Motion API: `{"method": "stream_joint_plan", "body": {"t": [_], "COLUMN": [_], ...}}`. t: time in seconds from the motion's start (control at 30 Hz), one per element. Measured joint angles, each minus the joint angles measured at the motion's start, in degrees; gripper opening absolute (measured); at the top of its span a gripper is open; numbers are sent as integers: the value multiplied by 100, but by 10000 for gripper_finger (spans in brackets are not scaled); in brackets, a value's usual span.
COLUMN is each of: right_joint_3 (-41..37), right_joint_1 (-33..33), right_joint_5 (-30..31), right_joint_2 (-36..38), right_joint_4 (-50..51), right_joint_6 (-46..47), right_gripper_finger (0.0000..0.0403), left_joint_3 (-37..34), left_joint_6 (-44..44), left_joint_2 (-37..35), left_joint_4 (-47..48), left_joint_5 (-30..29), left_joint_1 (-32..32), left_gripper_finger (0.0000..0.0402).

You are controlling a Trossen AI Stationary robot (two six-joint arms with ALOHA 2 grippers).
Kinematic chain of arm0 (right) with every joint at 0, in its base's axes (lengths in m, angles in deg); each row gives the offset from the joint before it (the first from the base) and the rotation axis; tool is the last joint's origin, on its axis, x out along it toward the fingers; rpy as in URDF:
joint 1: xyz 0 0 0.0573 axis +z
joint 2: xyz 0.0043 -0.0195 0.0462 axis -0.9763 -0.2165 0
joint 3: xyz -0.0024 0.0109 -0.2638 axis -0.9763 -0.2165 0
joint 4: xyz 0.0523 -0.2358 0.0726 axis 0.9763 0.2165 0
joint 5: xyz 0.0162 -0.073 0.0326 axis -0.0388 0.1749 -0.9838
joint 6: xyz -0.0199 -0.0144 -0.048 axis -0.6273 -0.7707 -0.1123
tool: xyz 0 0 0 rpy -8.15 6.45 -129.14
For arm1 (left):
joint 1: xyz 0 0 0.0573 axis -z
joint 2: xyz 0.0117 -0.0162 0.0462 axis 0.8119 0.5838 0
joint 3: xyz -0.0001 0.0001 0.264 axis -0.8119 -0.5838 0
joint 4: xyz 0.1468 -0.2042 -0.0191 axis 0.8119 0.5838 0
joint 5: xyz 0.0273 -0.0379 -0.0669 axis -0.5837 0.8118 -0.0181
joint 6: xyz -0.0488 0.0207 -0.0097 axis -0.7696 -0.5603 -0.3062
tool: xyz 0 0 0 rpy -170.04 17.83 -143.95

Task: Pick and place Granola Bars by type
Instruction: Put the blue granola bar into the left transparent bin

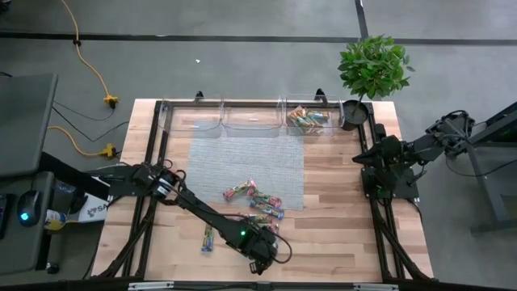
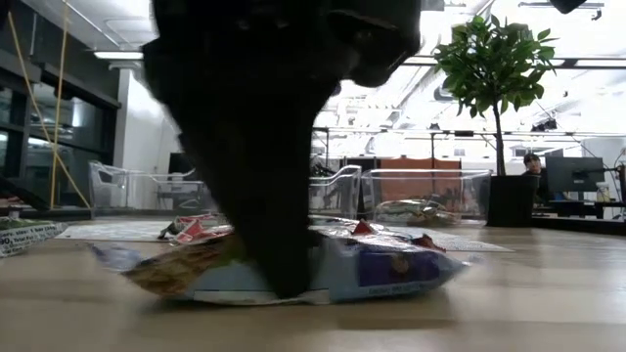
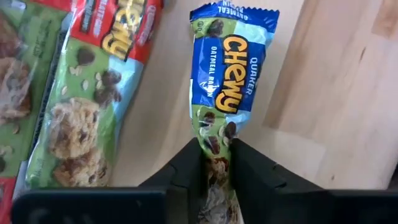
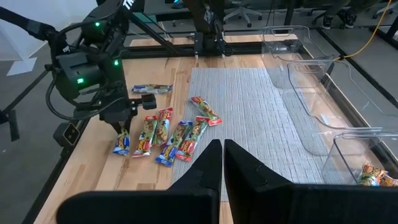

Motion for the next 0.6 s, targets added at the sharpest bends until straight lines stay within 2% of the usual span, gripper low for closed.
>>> {"method": "stream_joint_plan", "body": {"t": [0.17,0.27,0.4,0.5,0.6], "right_joint_3": [0,0,0,-2,0], "right_joint_1": [2,1,2,2,1], "right_joint_5": [0,-2,-33,-42,-62], "right_joint_2": [0,0,0,0,0], "right_joint_4": [0,1,1,2,0], "right_joint_6": [-2,-2,4,4,3], "right_gripper_finger": [0,0,0,0,0], "left_joint_3": [680,1337,2368,3148,2817], "left_joint_6": [-140,-160,-745,-1801,-2064], "left_joint_2": [18,1,1,-30,-491], "left_joint_4": [446,1173,2758,4481,4459], "left_joint_5": [-432,-880,-2082,-3060,-3639], "left_joint_1": [0,0,2,-14,-134], "left_gripper_finger": [48,37,28,26,25]}}
